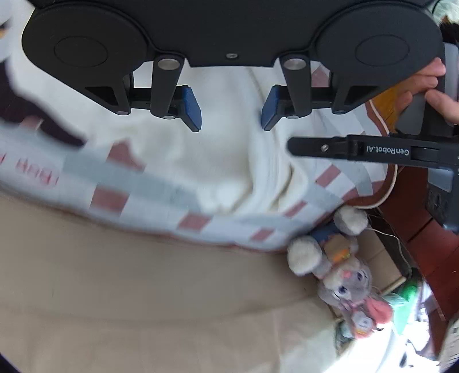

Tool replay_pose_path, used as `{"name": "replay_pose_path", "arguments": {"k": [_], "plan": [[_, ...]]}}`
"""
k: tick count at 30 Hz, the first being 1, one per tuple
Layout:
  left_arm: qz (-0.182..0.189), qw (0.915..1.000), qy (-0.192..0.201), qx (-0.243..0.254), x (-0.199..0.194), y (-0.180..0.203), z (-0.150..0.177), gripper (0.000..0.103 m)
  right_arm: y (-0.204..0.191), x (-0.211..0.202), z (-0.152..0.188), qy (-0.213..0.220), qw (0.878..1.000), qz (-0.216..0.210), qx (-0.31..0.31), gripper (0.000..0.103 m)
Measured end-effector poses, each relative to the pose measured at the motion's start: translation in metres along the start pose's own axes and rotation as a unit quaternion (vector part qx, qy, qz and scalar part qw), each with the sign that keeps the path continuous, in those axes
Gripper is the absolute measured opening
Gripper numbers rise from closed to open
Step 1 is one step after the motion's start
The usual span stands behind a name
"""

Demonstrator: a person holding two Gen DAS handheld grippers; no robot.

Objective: Fold clothes

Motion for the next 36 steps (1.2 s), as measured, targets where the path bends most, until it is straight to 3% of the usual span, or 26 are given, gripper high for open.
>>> {"name": "replay_pose_path", "arguments": {"k": [1,3,5,6,7,12,15,19,20,21,22,23,25,27,28,29,31,33,36], "plan": [[-0.007,0.9999,-0.003,0.009,0.003,0.001,0.001,0.058,0.0,0.006,0.005,-0.007,1.0,0.0,0.008,0.058],[-0.02,0.9994,-0.005,0.027,0.007,0.003,0.002,0.034,0.001,0.008,0.014,-0.013,1.0,0.01,0.018,0.059],[-0.037,0.9984,0.003,0.042,0.001,0.004,0.005,0.025,0.001,0.005,0.02,-0.011,0.999,0.022,0.022,0.043],[-0.051,0.9975,0.009,0.048,-0.003,0.004,0.008,0.023,0.001,0.0,0.021,-0.005,0.999,0.028,0.024,0.019],[-0.063,0.9965,0.014,0.052,-0.007,0.003,0.011,0.023,0.003,-0.006,0.02,0.001,0.999,0.033,0.028,0.013],[-0.096,0.9949,0.017,0.026,-0.017,-0.021,0.027,0.023,0.017,-0.024,0.013,0.034,0.993,0.104,0.034,0.005],[-0.078,0.9968,0.006,-0.017,-0.022,-0.033,0.029,0.024,0.03,-0.03,0.009,0.04,0.988,0.142,0.034,0.005],[-0.013,0.9969,0.04,-0.067,-0.035,-0.037,0.009,0.03,0.046,-0.044,0.003,0.044,0.994,0.075,0.066,0.014],[0.0,0.9964,0.048,-0.069,-0.036,-0.035,0.004,0.039,0.049,-0.051,-0.001,0.053,0.994,0.07,0.064,0.021],[0.011,0.9965,0.054,-0.063,-0.035,-0.032,-0.002,0.056,0.052,-0.058,-0.004,0.062,0.994,0.064,0.061,0.039],[0.016,0.9966,0.058,-0.056,-0.033,-0.028,-0.008,0.063,0.056,-0.065,-0.008,0.07,0.994,0.065,0.059,0.05],[0.012,0.9969,0.059,-0.05,-0.027,-0.026,-0.013,0.07,0.06,-0.072,-0.013,0.078,0.993,0.07,0.055,0.052],[-0.03,0.9982,0.049,-0.02,-0.009,-0.022,-0.019,0.071,0.07,-0.087,-0.024,0.092,0.991,0.082,0.049,0.07],[-0.084,0.9954,0.033,0.033,0.013,-0.017,-0.02,0.091,0.08,-0.101,-0.034,0.106,0.989,0.093,0.043,0.085],[-0.093,0.9942,0.024,0.047,0.022,-0.016,-0.019,0.09,0.086,-0.107,-0.039,0.107,0.988,0.108,0.035,0.086],[-0.078,0.996,0.016,0.041,0.029,-0.019,-0.015,0.084,0.094,-0.111,-0.042,0.106,0.986,0.127,0.025,0.086],[-0.039,0.9992,-0.001,-0.006,0.032,-0.03,-0.006,0.064,0.111,-0.114,-0.043,0.101,0.986,0.132,0.027,0.086],[-0.01,0.9985,-0.014,-0.053,0.027,-0.043,0.002,0.029,0.128,-0.104,-0.037,0.068,0.991,0.11,0.045,0.086],[-0.049,0.9984,0.0,-0.026,0.002,-0.048,0.012,0.018,0.149,-0.083,-0.025,0.026,0.993,0.094,0.065,0.086]]}}
Point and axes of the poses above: each gripper's, at about its wrist camera, not at the fingertips, and x roughly the way its jaws point, y to its right, z to its underside, the point moved 5 cm from there along x, roughly the way its jaws point
